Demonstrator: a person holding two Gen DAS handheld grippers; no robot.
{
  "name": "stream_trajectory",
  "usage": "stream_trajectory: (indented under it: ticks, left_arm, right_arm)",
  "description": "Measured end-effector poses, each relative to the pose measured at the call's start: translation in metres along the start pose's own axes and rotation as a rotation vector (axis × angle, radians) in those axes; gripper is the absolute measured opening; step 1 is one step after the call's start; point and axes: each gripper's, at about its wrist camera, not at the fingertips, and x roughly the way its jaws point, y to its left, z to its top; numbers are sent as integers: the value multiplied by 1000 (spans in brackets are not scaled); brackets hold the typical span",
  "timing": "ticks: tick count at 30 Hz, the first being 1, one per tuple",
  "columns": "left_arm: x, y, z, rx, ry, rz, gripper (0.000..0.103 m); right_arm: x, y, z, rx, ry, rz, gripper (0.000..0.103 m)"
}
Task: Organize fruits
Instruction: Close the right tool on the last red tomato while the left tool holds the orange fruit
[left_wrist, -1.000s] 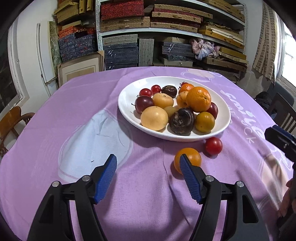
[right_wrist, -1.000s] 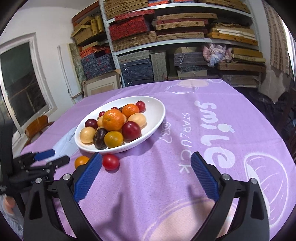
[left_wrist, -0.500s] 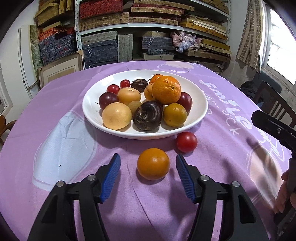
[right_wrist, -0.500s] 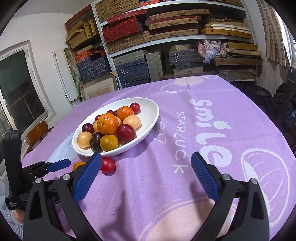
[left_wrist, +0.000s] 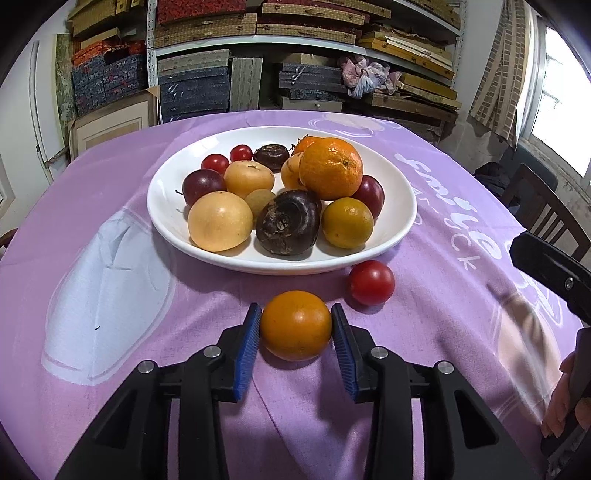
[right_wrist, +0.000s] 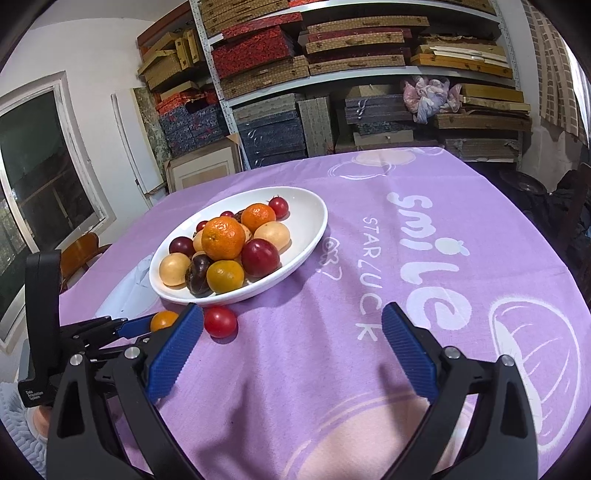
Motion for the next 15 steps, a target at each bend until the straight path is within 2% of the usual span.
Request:
stream_trajectory:
  ticks: [5, 7, 8, 9, 13, 15]
  left_arm:
    - [-19, 16, -6, -14, -2, 34, 39]
    - [-29, 25, -12, -23, -10, 57, 39]
    - [-34, 30, -14, -28, -15, 71, 39]
    - [-39, 34, -17, -34, -21, 85, 39]
    - [-47, 48, -23, -68, -36, 98, 39]
    - [-48, 52, -24, -85, -36, 88, 39]
  right_arm:
    - [12, 30, -9, -131, 60, 26, 94]
    - [18, 45, -12, -183, 84, 39, 86]
    - [22, 52, -12, -206, 97, 40, 76]
    - [27, 58, -12, -226, 115, 34, 71]
    - [53, 80, -12, -276, 189, 36, 68]
    - [63, 86, -11, -292, 218, 36, 61]
